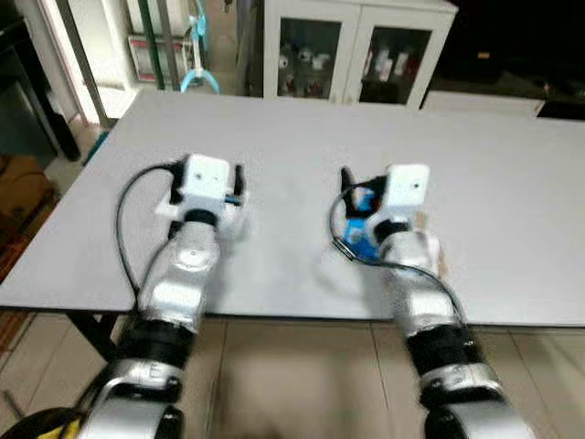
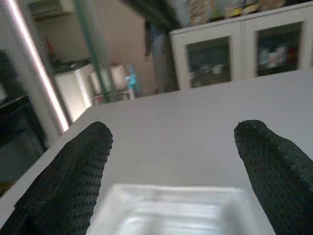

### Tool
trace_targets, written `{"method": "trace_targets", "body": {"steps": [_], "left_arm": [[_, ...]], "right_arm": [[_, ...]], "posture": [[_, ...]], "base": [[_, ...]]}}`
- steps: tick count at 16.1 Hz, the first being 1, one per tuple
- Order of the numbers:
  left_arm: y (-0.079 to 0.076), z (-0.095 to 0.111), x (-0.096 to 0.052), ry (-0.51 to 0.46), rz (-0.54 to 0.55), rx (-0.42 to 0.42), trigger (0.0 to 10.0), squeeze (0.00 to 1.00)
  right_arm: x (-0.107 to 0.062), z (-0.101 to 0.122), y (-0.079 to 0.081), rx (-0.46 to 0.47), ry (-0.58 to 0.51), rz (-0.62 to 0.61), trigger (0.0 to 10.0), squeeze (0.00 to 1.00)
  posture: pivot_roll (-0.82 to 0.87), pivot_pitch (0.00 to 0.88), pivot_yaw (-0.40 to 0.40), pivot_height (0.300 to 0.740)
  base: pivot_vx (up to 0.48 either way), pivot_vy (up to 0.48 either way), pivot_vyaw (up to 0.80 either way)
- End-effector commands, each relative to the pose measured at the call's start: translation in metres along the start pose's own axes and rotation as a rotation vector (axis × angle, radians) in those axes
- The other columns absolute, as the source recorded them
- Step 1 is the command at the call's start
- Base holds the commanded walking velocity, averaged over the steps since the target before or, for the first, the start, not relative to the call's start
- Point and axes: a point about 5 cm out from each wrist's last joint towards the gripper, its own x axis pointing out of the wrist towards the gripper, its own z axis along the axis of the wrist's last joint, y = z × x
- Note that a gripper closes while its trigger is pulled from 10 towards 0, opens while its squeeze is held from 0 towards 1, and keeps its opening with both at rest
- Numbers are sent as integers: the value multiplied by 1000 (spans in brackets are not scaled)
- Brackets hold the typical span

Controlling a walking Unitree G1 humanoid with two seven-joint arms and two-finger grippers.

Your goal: Picking trash to rubbish bin

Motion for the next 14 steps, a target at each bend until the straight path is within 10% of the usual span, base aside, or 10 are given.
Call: {"method": "trace_targets", "body": {"steps": [1, 14], "left_arm": [[-2, 3, 2, -5, 0, -3, 10000, 0], [-7, 1, 1, 10, -34, -16, 10000, 0]], "right_arm": [[0, 0, -5, -4, 8, -8, 10000, 0], [0, -2, -4, -1, 16, -4, 10000, 0]], "posture": [[38, 25, -58, 740], [38, 26, -55, 740]], "base": [[319, 0, 0], [44, 45, 0]]}}
